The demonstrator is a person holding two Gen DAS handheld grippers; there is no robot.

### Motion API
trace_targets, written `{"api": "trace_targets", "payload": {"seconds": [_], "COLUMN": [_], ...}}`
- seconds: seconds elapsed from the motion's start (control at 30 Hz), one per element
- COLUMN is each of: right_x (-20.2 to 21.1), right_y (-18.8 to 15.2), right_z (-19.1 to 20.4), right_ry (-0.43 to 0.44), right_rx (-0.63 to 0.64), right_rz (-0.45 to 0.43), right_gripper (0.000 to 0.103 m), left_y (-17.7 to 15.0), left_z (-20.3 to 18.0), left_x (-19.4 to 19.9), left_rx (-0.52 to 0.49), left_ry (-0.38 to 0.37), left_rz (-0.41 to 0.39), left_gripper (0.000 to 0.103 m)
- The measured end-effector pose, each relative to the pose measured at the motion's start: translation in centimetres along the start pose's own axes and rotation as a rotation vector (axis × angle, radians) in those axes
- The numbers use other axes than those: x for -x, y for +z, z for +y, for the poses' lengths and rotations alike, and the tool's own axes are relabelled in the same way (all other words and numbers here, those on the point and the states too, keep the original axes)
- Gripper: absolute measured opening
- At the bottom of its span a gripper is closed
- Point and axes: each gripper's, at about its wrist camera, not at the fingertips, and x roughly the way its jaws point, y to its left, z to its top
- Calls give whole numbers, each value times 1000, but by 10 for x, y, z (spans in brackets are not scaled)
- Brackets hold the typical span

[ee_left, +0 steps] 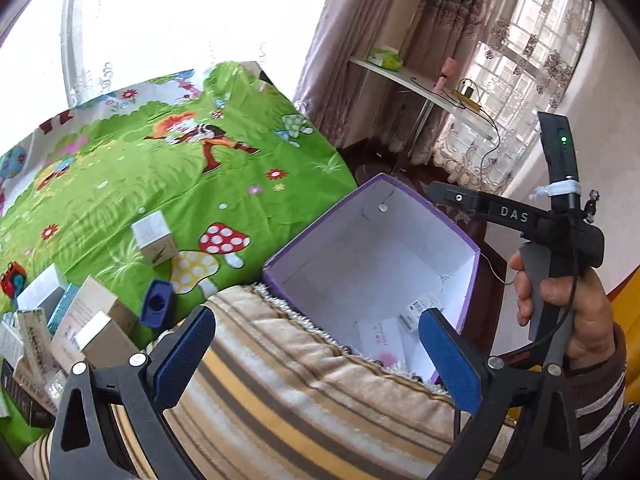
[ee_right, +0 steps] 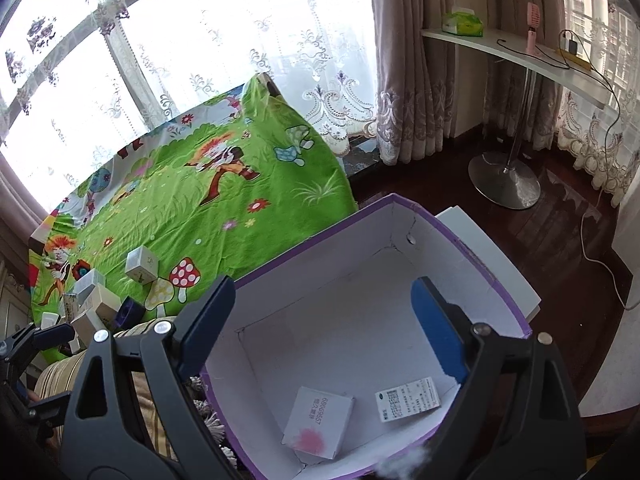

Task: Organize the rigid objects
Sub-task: 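Carry both boxes over the purple-rimmed box and open both tools, then move both tools back over the cluster of boxes on the bed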

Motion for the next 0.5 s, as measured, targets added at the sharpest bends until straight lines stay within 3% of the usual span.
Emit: {"api": "trace_targets", "payload": {"seconds": [0.23,0.5], "right_x": [-7,-11], "right_y": [-5,-18], "right_z": [56,133], "right_ry": [81,168], "right_rx": [105,313], "right_rz": [48,86], "right_gripper": [91,91], "left_y": [-18,-41], "left_z": [44,102], "left_x": [20,45], "left_rx": [91,228], "left_ry": [39,83], "left_rz": [-19,-47], "left_gripper": [103,102]}}
